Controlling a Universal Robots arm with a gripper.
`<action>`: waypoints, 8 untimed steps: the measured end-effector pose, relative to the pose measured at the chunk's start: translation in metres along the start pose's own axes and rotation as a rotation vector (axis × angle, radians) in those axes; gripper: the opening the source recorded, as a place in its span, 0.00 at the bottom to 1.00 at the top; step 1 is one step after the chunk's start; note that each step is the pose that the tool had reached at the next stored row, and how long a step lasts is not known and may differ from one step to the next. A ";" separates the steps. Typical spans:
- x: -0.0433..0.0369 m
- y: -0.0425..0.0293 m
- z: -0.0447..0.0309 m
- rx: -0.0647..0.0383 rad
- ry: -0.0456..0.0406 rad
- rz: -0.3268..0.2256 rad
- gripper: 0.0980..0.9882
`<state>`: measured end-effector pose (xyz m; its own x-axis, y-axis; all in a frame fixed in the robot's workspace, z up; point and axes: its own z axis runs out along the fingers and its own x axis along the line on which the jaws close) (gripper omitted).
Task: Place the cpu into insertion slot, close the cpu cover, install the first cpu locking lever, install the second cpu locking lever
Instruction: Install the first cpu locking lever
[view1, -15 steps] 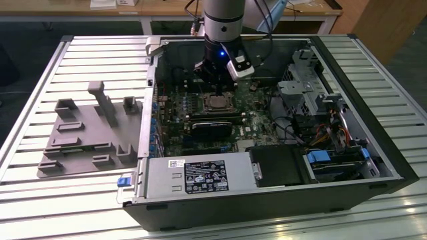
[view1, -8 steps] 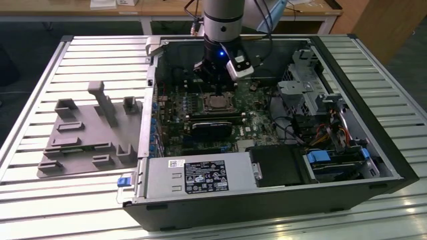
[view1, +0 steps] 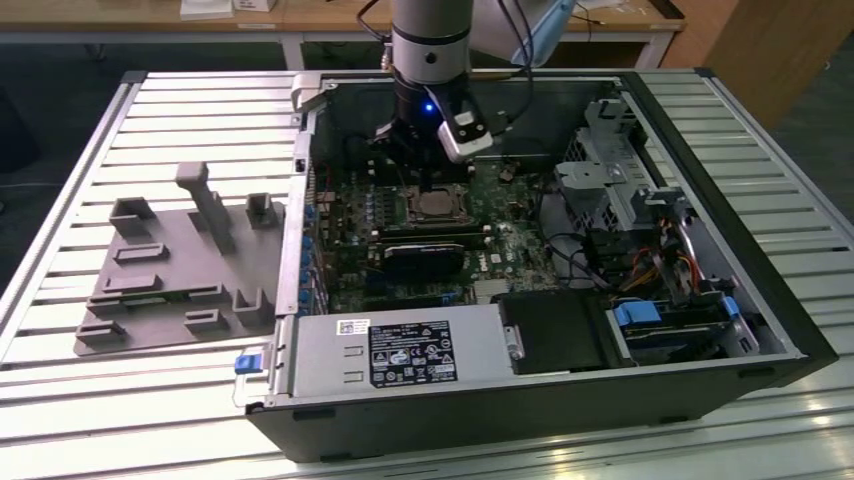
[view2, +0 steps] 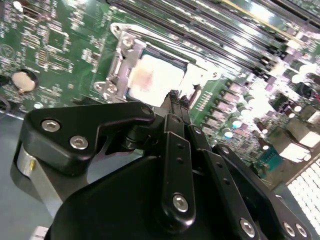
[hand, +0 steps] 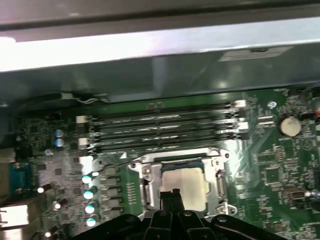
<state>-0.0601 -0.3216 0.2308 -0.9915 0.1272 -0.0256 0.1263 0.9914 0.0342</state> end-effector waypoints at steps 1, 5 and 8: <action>0.0025 -0.0003 -0.0001 0.000 0.0000 0.000 0.01; 0.0098 -0.0012 -0.0003 0.000 -0.0004 0.000 0.01; 0.0104 -0.0013 -0.0015 0.000 -0.0006 0.000 0.01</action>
<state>-0.0706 -0.3216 0.2321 -0.9915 0.1271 -0.0262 0.1262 0.9914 0.0341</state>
